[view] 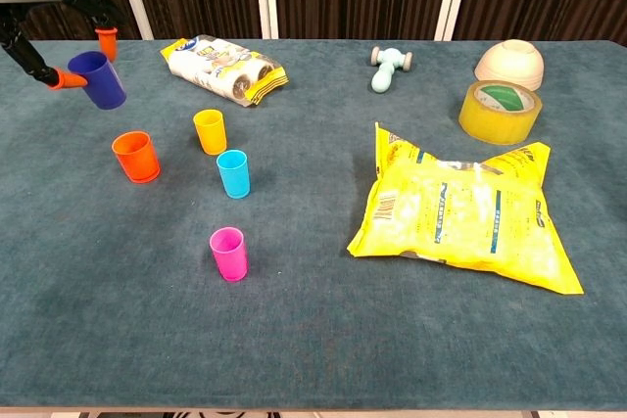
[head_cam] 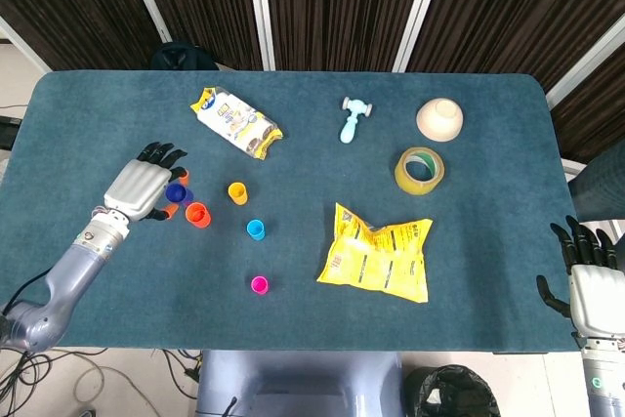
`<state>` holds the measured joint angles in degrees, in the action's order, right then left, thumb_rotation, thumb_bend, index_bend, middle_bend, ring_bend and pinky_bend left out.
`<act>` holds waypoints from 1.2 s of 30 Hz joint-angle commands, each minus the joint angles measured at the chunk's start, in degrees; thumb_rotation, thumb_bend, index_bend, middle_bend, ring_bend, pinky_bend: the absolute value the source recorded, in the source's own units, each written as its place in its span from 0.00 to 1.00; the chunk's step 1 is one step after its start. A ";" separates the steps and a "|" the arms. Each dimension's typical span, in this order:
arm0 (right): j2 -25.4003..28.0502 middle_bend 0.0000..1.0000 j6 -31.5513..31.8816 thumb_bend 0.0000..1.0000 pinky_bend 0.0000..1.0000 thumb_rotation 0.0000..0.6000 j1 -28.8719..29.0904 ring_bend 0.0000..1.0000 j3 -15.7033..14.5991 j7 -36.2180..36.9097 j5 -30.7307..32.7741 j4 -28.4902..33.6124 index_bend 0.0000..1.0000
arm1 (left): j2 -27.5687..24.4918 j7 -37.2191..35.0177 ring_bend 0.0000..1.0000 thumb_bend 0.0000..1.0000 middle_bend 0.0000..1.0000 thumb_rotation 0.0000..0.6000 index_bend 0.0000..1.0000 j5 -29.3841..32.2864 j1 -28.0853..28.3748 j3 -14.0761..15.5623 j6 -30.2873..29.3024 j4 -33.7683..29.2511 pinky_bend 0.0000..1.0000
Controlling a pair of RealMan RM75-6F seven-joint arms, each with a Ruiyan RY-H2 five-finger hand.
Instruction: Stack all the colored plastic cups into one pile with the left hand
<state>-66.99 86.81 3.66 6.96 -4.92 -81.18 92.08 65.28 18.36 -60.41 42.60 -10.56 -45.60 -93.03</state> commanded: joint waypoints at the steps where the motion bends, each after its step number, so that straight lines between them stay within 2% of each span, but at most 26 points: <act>1: -0.06 0.05 0.04 0.42 0.04 1.00 -0.04 0.10 0.03 0.00 0.07 -0.11 0.12 | 1.06 -0.66 0.00 0.31 0.11 1.00 0.47 0.71 0.36 0.58 1.08 1.76 0.05; 7: -0.14 0.05 0.06 0.42 0.04 1.00 -0.03 0.10 0.15 -0.15 0.24 -0.28 0.12 | 3.09 -3.59 0.00 0.31 0.11 1.00 0.47 -0.22 0.57 0.47 1.67 3.50 0.05; 19: -0.21 0.05 0.11 0.42 0.04 1.00 -0.08 0.10 0.37 -0.19 0.64 -0.45 0.12 | 5.18 -4.82 0.00 0.31 0.11 1.00 0.47 -2.46 0.98 1.93 2.33 6.20 0.05; 30: -0.18 0.05 0.16 0.42 0.04 1.00 -0.13 0.10 0.42 -0.29 0.74 -0.39 0.12 | 5.54 -5.43 0.00 0.31 0.11 1.00 0.41 -2.74 1.63 2.72 3.62 6.56 0.04; 33: -0.17 0.05 0.09 0.42 0.04 1.00 -0.15 0.10 0.40 -0.20 0.79 -0.40 0.12 | 5.60 -5.41 0.00 0.29 0.11 1.00 0.36 -2.61 1.81 2.88 3.79 6.74 0.03; 36: -0.13 0.05 0.04 0.42 0.04 1.00 -0.09 0.10 0.40 -0.17 0.71 -0.31 0.12 | 5.53 -5.23 0.00 0.27 0.10 1.00 0.26 -2.34 1.96 3.07 4.02 6.82 0.03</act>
<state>-67.13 86.85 3.56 7.37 -5.09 -80.47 91.75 70.84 13.06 -62.81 44.52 -7.55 -41.63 -86.24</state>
